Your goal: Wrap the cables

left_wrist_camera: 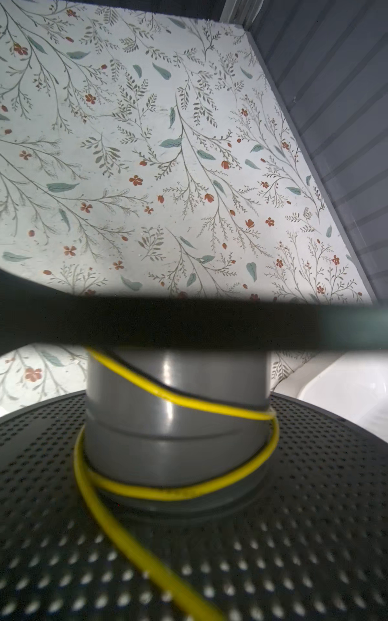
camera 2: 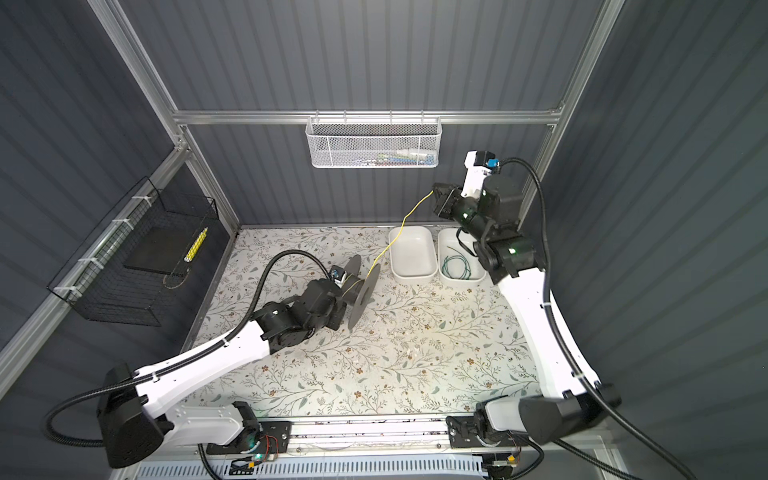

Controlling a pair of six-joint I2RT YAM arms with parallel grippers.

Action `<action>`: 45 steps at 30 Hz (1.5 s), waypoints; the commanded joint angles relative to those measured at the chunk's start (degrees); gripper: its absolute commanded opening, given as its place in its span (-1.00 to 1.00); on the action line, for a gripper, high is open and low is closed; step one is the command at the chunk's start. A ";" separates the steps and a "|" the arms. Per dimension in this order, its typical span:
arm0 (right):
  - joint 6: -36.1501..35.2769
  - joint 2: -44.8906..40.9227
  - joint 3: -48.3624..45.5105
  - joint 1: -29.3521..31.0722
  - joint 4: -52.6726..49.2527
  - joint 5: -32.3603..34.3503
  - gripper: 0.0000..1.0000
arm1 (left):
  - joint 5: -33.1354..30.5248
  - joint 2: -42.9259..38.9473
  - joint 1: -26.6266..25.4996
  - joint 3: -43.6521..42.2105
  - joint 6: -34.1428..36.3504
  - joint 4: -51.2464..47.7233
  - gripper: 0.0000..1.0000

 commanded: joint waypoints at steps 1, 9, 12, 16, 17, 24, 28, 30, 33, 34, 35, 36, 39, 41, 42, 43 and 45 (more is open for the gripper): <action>2.42 4.76 2.15 -4.11 5.19 -1.90 -1.00 | 4.18 -5.66 -0.17 -1.46 1.01 -6.12 -1.00; 3.16 10.56 -11.01 -7.63 13.40 0.78 -1.00 | 10.42 -12.47 -0.06 3.60 0.27 -11.70 -1.00; 1.93 10.92 -17.03 -7.94 15.74 1.79 -1.00 | 13.18 -12.93 -0.01 6.41 -0.29 -11.90 -1.00; 1.32 9.97 -26.78 -7.86 19.83 2.27 -1.00 | 14.36 -11.74 0.34 11.92 -1.25 -11.66 -1.00; 1.34 9.34 -29.70 -7.68 21.26 2.35 -1.00 | 14.07 -11.15 0.43 13.65 -1.59 -11.51 -1.00; 2.69 0.98 -49.71 -6.10 29.94 5.25 -1.00 | 15.67 -2.82 3.14 27.20 -2.49 -8.67 -1.00; 4.58 -1.83 -57.55 -2.01 33.92 6.98 -1.00 | 17.48 2.09 5.06 31.26 -4.97 -5.34 -1.00; 5.57 -3.05 -61.00 0.97 35.87 8.64 -1.00 | 19.09 4.11 6.46 31.94 -6.71 -2.61 -1.00; 6.91 -3.79 -63.87 4.73 37.79 10.52 -1.00 | 20.50 6.55 7.24 32.31 -9.26 0.71 -1.00; 7.32 -4.04 -64.37 5.80 38.10 11.06 -1.00 | 20.07 7.07 7.29 32.12 -10.17 1.66 -1.00; 8.15 -4.48 -65.16 7.14 38.81 11.52 -1.00 | 19.25 7.54 7.28 31.62 -11.20 2.87 -1.00; 8.80 -4.96 -65.84 8.44 39.26 12.13 -1.00 | 18.23 8.03 7.29 31.17 -12.05 4.00 -1.00; 9.25 -8.32 -66.83 14.74 38.70 15.87 -1.00 | 14.59 10.02 7.28 29.91 -13.83 6.82 -1.00; 9.59 -11.70 -67.71 18.63 38.14 18.61 -1.00 | 11.23 11.92 7.30 29.85 -13.92 7.69 -1.00; 9.40 -13.38 -67.75 20.38 37.42 20.05 -1.00 | 9.83 12.86 7.31 29.94 -13.84 7.90 -1.00; 8.64 -15.44 -67.36 22.42 35.73 21.98 -1.00 | 7.94 13.99 7.30 30.15 -13.07 8.05 -1.00; 7.00 -20.36 -66.46 25.57 32.95 25.04 -1.00 | 6.24 16.62 7.35 31.15 -12.64 7.22 -1.00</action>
